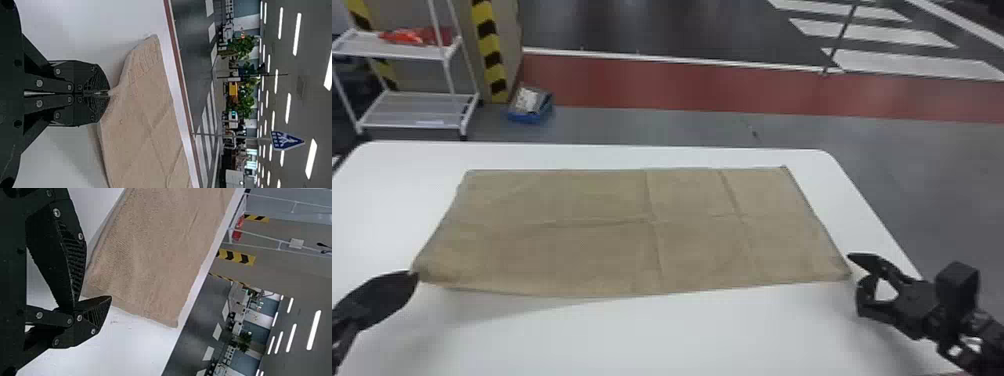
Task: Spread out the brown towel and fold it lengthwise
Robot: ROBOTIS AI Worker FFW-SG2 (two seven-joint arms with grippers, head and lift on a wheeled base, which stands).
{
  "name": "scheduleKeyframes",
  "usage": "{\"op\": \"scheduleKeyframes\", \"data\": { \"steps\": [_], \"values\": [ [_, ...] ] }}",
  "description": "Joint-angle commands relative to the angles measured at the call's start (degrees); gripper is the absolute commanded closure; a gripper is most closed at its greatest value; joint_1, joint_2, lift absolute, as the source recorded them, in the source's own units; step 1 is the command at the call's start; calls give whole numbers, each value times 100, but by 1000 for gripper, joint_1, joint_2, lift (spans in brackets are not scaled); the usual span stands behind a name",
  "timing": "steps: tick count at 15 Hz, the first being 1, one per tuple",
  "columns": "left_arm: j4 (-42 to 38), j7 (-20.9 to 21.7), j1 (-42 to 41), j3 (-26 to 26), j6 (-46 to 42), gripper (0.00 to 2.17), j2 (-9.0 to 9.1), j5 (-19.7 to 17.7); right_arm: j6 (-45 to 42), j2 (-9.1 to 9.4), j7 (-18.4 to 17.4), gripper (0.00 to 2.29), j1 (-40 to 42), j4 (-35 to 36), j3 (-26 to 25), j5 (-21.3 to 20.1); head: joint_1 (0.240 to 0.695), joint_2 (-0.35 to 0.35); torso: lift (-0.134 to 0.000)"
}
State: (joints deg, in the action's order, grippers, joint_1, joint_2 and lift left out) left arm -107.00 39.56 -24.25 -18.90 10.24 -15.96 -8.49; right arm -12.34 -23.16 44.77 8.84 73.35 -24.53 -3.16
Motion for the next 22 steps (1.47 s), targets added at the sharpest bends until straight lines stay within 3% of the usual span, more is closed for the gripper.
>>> {"op": "scheduleKeyframes", "data": {
  "steps": [1,3,5,6,7,8,9,11,13,15,22],
  "values": [
    [-251,-9,-18,-185,238,1258,146,-4,264,31,163,1301,180,558,-306,386,695,-174,-125],
    [-488,-89,-88,-343,256,1258,243,-57,598,110,295,1298,294,1032,-491,465,695,-172,-125],
    [-726,-132,-194,-475,344,1258,251,-206,1072,57,374,1295,285,1138,-552,430,695,-167,-125],
    [-734,-141,-194,-483,431,1258,251,-215,1283,31,444,1187,259,1138,-552,351,695,-166,-125],
    [-734,-132,-194,-483,502,1258,243,-197,1389,4,532,626,232,1085,-482,272,695,-168,-125],
    [-708,-132,-185,-475,502,1258,243,-188,1301,4,576,343,232,971,-421,245,695,-170,-125],
    [-673,-132,-167,-457,502,1258,234,-180,1160,13,647,292,136,725,-333,254,695,-169,-125],
    [-585,-124,-106,-413,502,1258,207,-171,914,13,849,299,-181,22,-315,456,695,-161,-125],
    [-515,-97,-62,-378,502,1258,199,-162,246,75,937,302,-154,-189,-280,729,695,-157,-125],
    [-418,-97,8,-334,484,1258,199,-136,158,75,937,302,-145,-277,-324,1107,695,-150,-125],
    [-286,-71,17,-316,361,1258,172,-136,123,-75,910,414,-339,-813,-95,781,695,-159,-125]
  ]
}}
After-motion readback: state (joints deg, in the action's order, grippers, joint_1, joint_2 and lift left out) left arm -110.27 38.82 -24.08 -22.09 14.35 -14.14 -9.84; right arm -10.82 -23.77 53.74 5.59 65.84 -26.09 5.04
